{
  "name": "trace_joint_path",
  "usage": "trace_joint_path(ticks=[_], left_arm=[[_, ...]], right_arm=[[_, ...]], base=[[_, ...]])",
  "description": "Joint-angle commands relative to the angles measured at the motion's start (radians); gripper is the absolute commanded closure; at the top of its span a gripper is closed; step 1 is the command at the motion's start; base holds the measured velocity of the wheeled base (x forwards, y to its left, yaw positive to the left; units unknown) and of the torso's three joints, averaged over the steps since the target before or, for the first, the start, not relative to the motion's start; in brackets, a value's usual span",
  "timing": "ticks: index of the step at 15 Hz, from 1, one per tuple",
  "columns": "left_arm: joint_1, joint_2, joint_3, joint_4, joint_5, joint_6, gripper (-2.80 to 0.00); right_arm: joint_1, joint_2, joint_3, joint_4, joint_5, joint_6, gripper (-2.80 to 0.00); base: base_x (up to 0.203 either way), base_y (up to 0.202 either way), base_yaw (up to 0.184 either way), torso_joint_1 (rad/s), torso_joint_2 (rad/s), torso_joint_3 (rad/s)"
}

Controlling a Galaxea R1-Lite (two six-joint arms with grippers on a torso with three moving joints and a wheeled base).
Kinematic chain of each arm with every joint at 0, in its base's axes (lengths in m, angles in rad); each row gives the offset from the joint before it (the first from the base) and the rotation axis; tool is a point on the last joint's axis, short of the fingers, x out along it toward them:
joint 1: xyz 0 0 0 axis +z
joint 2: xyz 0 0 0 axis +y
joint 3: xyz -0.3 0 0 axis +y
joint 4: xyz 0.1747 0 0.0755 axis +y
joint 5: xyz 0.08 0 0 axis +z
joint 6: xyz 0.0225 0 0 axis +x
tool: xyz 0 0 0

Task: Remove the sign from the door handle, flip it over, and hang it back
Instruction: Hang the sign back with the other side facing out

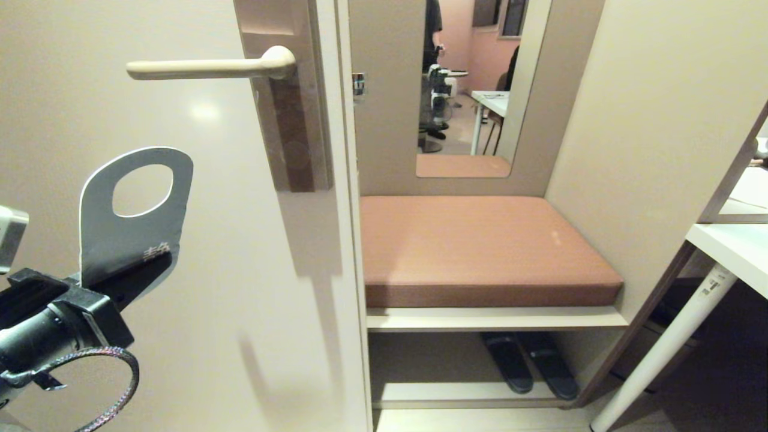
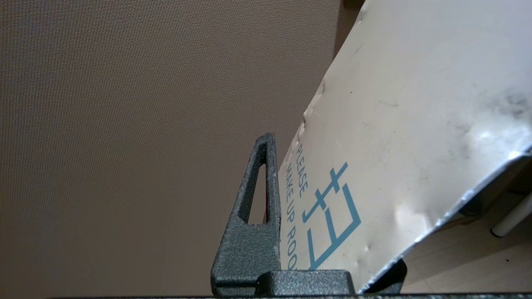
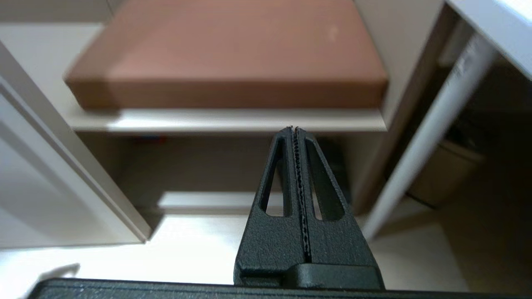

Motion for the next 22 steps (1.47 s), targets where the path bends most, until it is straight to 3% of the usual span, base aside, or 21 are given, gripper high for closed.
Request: trace_joint_path(ticks=[1,3,6,8,11,16,22], left_arm=[[0.001,-0.007,0.011,-0.004,0.004,0.001,0.0],[0.001,-0.007,0.028,-0.004,0.061,0.002,0.0],[0.001,-0.01,0.059,-0.004,0.136,-0.002,0.0],[0.001,-0.014,0.075,-0.004,0.164,-0.002,0.0],[0.012,-0.036,0.089,-0.004,0.17,-0.003,0.0],[0.109,-0.067,0.084,-0.004,0.174,-0.005,0.0],[0.11,-0.099,0.09,0.0,0.179,-0.008,0.0]], right_arm=[[-0.027,-0.166,0.027,0.093,0.013,-0.014,0.0],[-0.035,-0.158,0.056,0.152,0.028,-0.064,0.0],[-0.035,-0.159,0.056,0.159,0.027,-0.059,0.0],[-0.034,-0.162,0.05,0.248,0.02,-0.059,0.0],[-0.034,-0.162,0.044,0.254,0.018,-0.063,0.0],[-0.034,-0.162,0.044,0.254,0.018,-0.06,0.0],[-0.034,-0.162,0.044,0.254,0.018,-0.06,0.0]], base=[[0.0,0.0,0.0,0.0,0.0,0.0],[0.0,0.0,0.0,0.0,0.0,0.0],[0.0,0.0,0.0,0.0,0.0,0.0],[0.0,0.0,0.0,0.0,0.0,0.0],[0.0,0.0,0.0,0.0,0.0,0.0],[0.0,0.0,0.0,0.0,0.0,0.0],[0.0,0.0,0.0,0.0,0.0,0.0]])
